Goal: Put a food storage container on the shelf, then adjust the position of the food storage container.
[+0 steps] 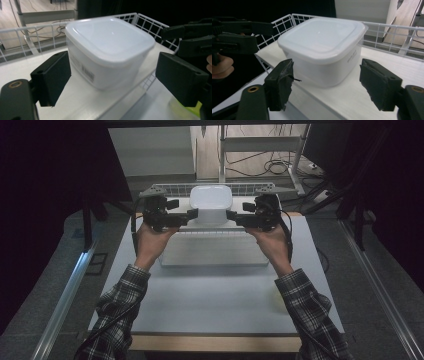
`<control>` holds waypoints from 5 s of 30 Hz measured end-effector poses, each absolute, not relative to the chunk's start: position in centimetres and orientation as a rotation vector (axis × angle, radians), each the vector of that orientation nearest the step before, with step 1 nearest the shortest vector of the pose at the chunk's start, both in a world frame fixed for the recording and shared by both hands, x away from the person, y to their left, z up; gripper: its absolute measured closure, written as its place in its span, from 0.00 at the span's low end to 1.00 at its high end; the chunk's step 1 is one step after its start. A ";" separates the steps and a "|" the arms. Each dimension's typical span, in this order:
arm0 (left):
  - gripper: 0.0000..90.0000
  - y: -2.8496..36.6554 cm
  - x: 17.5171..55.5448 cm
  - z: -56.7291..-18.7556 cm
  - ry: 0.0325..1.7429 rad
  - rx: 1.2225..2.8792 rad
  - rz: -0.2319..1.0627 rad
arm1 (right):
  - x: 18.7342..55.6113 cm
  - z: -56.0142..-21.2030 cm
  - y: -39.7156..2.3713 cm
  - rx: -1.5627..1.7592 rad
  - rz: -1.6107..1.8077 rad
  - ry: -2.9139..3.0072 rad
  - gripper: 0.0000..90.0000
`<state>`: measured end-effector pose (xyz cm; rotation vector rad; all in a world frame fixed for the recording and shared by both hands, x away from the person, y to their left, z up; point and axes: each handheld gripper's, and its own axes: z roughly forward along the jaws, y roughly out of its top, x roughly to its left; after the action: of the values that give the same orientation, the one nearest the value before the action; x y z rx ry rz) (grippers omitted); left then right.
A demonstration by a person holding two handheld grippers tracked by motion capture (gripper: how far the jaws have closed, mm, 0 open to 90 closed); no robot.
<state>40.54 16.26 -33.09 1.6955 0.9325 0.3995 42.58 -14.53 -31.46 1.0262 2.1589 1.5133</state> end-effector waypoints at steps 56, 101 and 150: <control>0.05 17.4 26.2 -46.6 0.788 1.919 0.426 | 31.2 -42.9 -21.1 0.885 1.385 2.297 0.04; 0.02 17.9 23.5 -52.2 0.845 2.041 0.399 | 29.6 -47.1 -24.4 1.092 1.187 2.308 0.36; 0.03 17.6 23.7 -52.6 0.834 2.092 0.400 | 32.5 -47.9 -33.1 1.386 0.897 2.114 1.00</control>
<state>23.66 17.58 -52.56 2.0917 0.8344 0.4004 32.51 -33.13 -47.85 1.3861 2.1143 0.8966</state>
